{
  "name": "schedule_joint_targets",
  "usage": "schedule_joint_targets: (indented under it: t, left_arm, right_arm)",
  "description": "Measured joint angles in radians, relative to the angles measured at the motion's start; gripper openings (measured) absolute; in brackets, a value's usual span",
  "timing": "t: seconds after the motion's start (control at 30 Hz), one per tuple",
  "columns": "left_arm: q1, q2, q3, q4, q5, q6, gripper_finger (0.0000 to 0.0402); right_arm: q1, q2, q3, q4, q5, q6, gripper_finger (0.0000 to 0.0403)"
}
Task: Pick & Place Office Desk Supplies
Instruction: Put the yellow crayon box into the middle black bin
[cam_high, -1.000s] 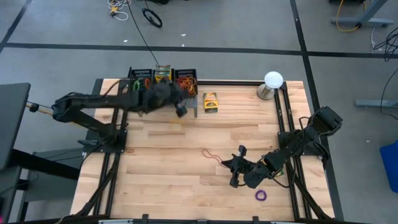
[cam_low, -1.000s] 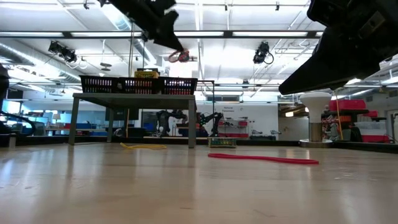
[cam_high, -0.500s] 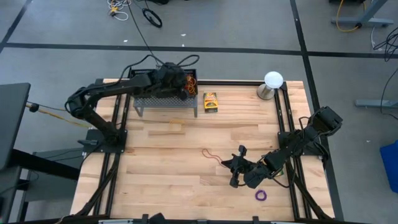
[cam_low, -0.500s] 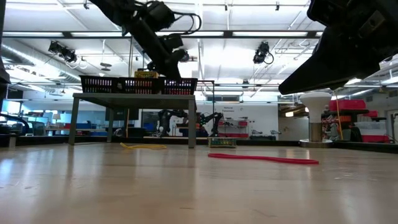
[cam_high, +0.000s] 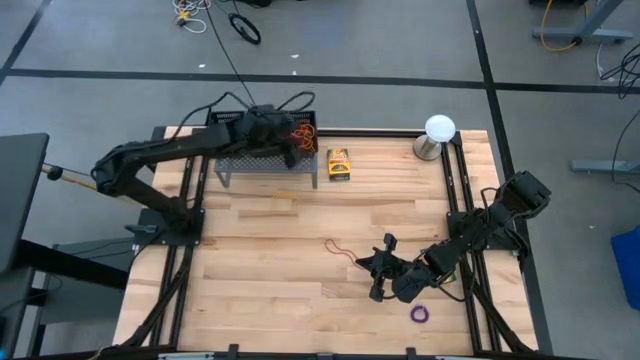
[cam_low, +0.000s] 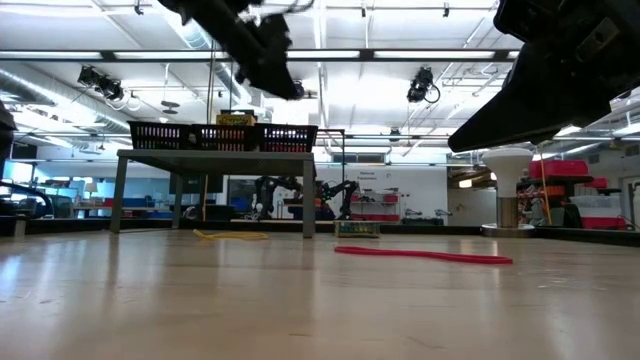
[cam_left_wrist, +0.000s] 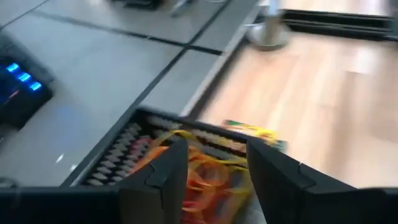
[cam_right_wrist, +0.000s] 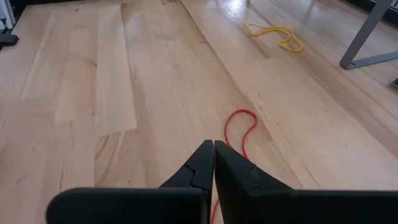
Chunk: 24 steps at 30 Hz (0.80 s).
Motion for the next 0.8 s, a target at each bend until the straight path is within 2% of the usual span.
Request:
schedule_joint_targets:
  t: [0.13, 0.23, 0.3, 0.43, 0.57, 0.7, 0.8]
  left_arm:
    - [-0.152, -0.052, -0.078, 0.012, 0.007, 0.02, 0.0144]
    - [-0.29, -0.054, -0.22, 0.171, 0.003, 0.025, 0.0108]
    - [-0.38, -0.051, -0.339, 0.34, 0.003, 0.025, 0.0085]
    - [-0.542, -0.008, -0.577, 0.783, 0.002, 0.039, 0.005]
    - [-0.661, 0.049, -0.737, 1.138, 0.002, 0.036, 0.0032]
    - [-0.726, 0.097, -0.816, 1.286, -0.002, 0.01, 0.0029]
    - [-0.749, 0.117, -0.831, 1.297, -0.005, 0.009, 0.0028]
  right_arm:
    - [0.0, 0.0, 0.0, 0.0, 0.0, 0.0, 0.0018]
    - [0.0, 0.0, 0.0, 0.0, 0.0, 0.0, 0.0018]
    - [0.0, 0.0, 0.0, 0.0, 0.0, 0.0, 0.0018]
    - [0.0, 0.0, 0.0, 0.0, 0.0, 0.0, 0.0018]
    - [0.0, 0.0, 0.0, 0.001, 0.0, 0.0, 0.0018]
    - [0.0, 0.0, 0.0, 0.002, 0.0, 0.0, 0.0018]
    - [0.0, 0.0, 0.0, 0.002, 0.0, 0.001, 0.0018]
